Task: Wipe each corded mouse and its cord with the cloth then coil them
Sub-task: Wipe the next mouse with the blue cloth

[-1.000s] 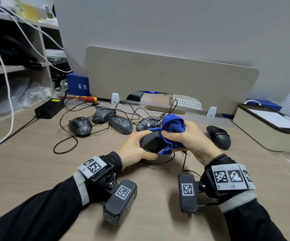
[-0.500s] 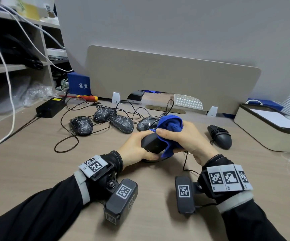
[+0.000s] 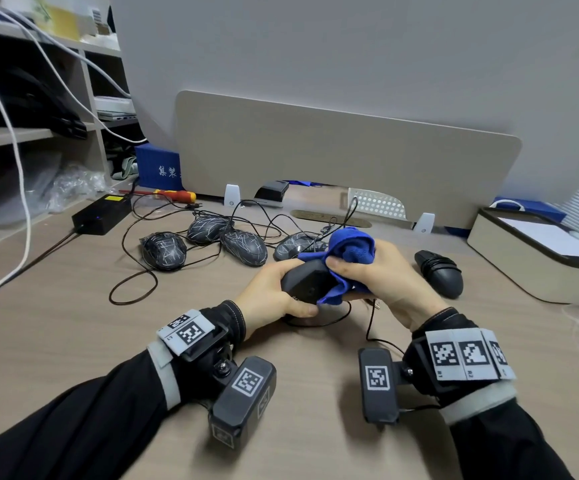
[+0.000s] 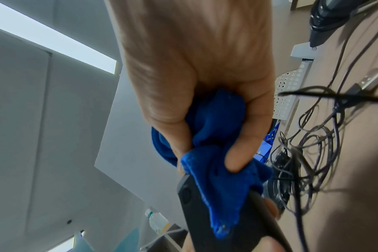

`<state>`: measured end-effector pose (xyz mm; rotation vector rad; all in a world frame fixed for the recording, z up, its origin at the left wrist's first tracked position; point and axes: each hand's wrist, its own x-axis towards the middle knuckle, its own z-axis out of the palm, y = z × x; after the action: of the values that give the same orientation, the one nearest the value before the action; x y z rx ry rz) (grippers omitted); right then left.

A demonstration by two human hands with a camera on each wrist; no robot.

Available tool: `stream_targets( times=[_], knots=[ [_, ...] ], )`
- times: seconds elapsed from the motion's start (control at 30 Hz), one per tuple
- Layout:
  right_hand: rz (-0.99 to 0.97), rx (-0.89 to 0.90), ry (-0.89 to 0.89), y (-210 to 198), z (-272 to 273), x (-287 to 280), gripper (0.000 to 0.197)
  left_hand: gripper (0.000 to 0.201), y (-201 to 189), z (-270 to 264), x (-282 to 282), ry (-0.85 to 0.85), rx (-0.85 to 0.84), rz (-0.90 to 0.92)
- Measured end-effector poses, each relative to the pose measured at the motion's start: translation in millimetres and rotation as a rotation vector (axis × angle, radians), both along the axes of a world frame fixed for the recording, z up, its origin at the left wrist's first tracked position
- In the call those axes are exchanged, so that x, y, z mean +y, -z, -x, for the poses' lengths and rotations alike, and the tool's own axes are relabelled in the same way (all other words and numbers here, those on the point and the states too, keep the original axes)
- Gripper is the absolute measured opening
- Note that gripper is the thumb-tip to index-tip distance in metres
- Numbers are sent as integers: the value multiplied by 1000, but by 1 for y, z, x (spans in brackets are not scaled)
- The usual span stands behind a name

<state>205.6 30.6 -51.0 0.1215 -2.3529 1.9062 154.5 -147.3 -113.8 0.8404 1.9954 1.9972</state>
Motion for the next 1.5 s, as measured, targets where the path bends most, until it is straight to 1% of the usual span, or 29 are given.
stream_targets(
  times=[0.1, 0.17, 0.2, 0.27, 0.33, 0.4, 0.47, 0.53, 0.57, 0.67, 0.77, 0.83, 0.9, 0.97, 1.03, 1.07, 1.1, 1.17, 1.2, 1.27, 1.33, 1.43, 1.5],
  knots=[
    [148, -6, -18, -8, -3, 13, 20, 49, 0, 2, 1, 4, -94, -104],
    [259, -4, 17, -15, -5, 20, 14, 45, 0, 2, 1, 2, -139, -168],
    [280, -2, 26, -17, -6, 21, 11, 44, 0, 1, 2, 7, -151, -189],
    [236, -27, -13, -17, -6, 17, 15, 45, -3, -1, 2, 30, -155, -211],
    [149, -68, -42, -11, -4, 8, 20, 48, -4, -3, 2, 68, -119, -185],
    [57, -70, -21, -4, 0, 2, 20, 51, -5, -5, 2, 90, -92, -163],
    [6, -56, -7, -1, 1, 1, 15, 50, -5, -6, 2, 97, -114, -174],
    [61, -57, -33, -2, -1, 4, 9, 47, -4, -8, 3, 127, -173, -223],
    [92, -55, -52, -3, -3, 7, 9, 46, -3, -7, 3, 147, -207, -255],
    [102, -37, -73, -7, -6, 10, 20, 44, -3, -5, 4, 199, -299, -336],
    [166, -48, -20, -6, -3, 8, 28, 52, -2, -3, 5, 215, -320, -396],
    [195, -68, 2, -2, -1, 4, 28, 55, -5, -5, 6, 126, -344, -350],
    [188, -82, -12, 0, -1, -1, 24, 52, -10, -7, 4, 24, -356, -233],
    [178, -73, -25, 1, -2, -6, 20, 50, -10, -8, 4, 12, -355, -152],
    [199, -35, -27, 1, -2, -9, 22, 50, -11, -11, 3, 58, -377, -119],
    [228, 0, -10, 0, -2, -10, 22, 52, -12, -12, 3, 87, -424, -128],
    [274, 38, 22, -2, -2, -9, 21, 52, -13, -11, 1, 120, -502, -169],
    [372, 104, 108, -4, -1, -5, 17, 46, -17, -9, -5, 199, -684, -336],
    [388, 131, 138, -5, 0, -3, 16, 44, -19, -8, -9, 231, -753, -411],
    [358, 157, 137, -5, 0, -3, 15, 43, -20, -5, -13, 289, -832, -493],
    [269, 151, 79, -4, -1, -9, 17, 51, -18, -3, -13, 340, -847, -486],
    [160, 144, 32, 0, -1, -16, 22, 66, -17, -4, -11, 400, -753, -334],
    [156, 160, 49, 0, -1, -17, 25, 66, -18, -7, -10, 425, -728, -275]
  ],
)
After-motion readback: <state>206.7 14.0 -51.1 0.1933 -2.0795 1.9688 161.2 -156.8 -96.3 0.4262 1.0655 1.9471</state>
